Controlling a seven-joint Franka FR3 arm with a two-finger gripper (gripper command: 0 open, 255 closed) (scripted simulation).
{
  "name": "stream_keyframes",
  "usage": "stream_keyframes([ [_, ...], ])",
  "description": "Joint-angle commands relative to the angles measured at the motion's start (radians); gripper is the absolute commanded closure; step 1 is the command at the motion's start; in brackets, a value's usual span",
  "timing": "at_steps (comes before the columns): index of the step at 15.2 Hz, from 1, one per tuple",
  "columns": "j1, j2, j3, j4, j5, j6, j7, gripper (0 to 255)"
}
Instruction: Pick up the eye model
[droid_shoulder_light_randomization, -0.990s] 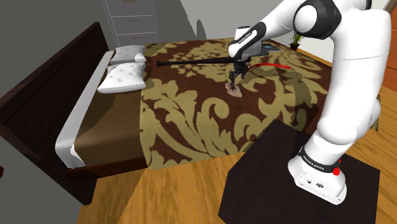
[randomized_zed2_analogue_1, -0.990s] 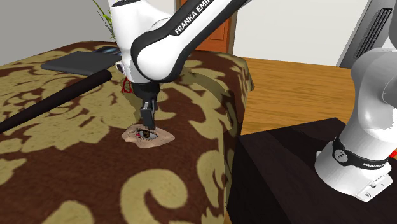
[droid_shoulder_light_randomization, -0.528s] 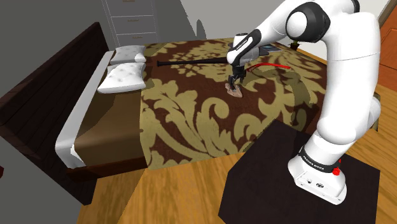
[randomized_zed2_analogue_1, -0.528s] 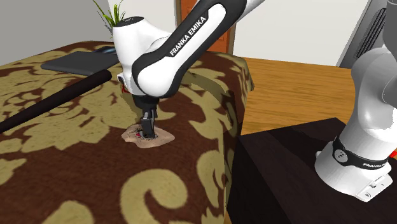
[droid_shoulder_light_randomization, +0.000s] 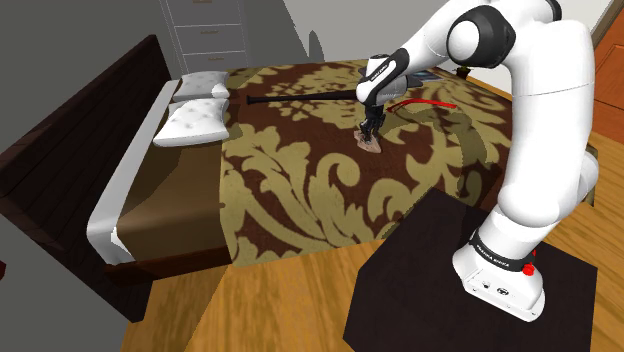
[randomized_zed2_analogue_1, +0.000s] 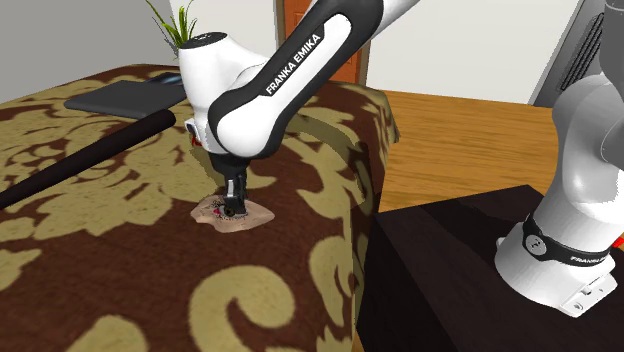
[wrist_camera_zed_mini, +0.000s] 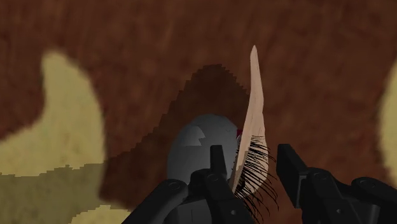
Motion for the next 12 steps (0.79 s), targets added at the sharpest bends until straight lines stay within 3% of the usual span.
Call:
stream_keyframes([
  [1, 0.000, 0.001, 0.001, -0.001, 0.000, 0.000, 0.000, 255],
  [12, 0.010, -0.070, -0.010, 0.013, -0.016, -0.083, 0.005, 255],
])
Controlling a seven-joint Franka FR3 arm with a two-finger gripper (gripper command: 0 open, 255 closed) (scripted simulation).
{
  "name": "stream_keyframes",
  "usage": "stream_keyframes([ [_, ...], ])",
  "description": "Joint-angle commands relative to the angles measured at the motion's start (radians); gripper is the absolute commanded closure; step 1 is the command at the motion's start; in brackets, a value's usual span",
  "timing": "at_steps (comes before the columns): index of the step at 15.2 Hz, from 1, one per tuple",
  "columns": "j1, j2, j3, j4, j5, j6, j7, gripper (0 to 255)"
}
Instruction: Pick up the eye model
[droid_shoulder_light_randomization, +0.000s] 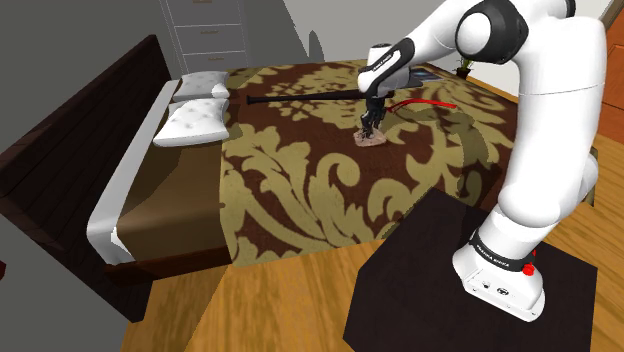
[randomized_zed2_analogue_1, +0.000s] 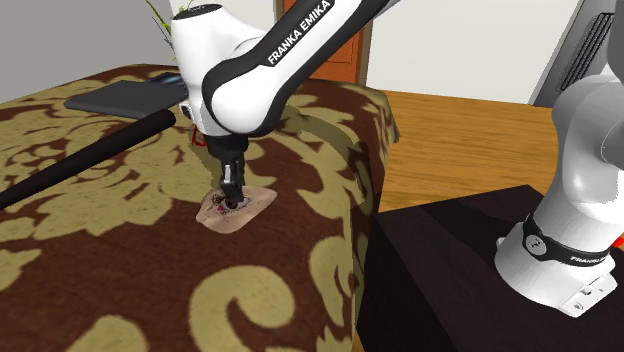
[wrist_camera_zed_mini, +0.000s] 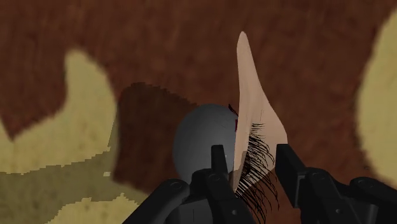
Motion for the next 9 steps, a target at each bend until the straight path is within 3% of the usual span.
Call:
stream_keyframes([
  [1, 0.002, -0.018, -0.003, 0.006, -0.004, -0.023, 0.000, 255],
  [9, 0.007, -0.064, -0.008, 0.029, -0.015, -0.091, 0.003, 255],
])
